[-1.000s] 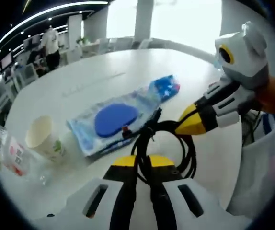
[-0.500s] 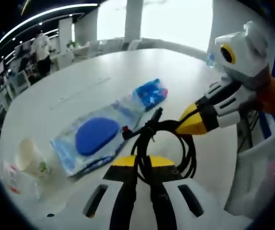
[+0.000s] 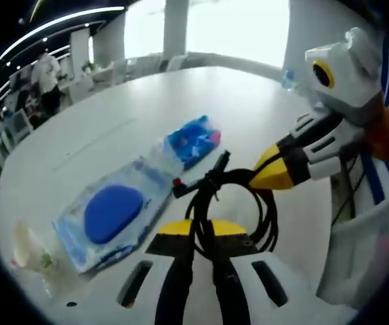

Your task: Arrange the tabletop items into an orderly group along one side of the table until the central work area is clear of visible clutter.

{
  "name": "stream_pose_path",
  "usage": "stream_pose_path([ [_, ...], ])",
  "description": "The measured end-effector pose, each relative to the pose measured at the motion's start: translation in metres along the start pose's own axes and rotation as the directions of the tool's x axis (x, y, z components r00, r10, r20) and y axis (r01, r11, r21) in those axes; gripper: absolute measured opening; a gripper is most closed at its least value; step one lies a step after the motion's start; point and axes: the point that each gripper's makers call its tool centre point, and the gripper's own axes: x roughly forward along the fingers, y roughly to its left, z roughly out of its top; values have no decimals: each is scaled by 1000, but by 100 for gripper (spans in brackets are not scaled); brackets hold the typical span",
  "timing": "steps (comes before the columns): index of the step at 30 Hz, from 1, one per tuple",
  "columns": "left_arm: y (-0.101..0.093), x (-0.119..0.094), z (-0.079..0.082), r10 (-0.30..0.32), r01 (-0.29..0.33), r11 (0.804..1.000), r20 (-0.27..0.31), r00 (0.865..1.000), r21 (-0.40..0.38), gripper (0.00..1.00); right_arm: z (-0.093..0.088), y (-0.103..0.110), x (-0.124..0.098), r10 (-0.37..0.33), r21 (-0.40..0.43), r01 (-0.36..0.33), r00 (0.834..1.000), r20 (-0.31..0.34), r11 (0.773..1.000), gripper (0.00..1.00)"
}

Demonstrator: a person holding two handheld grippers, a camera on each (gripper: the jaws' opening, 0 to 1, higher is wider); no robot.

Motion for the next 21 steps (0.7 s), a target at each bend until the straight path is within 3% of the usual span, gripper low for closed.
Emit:
stream_pose_path([
  [12,-16,24,12,-24,24,1000,-16,1000,13,5,-9,-28,-6,-25,28,26,1000,-9,999,4],
  [21,-17,40,8,-26,25,1000,-40,999,-12,5,-15,-40,0,-26,34,27,999,-32,999,4],
])
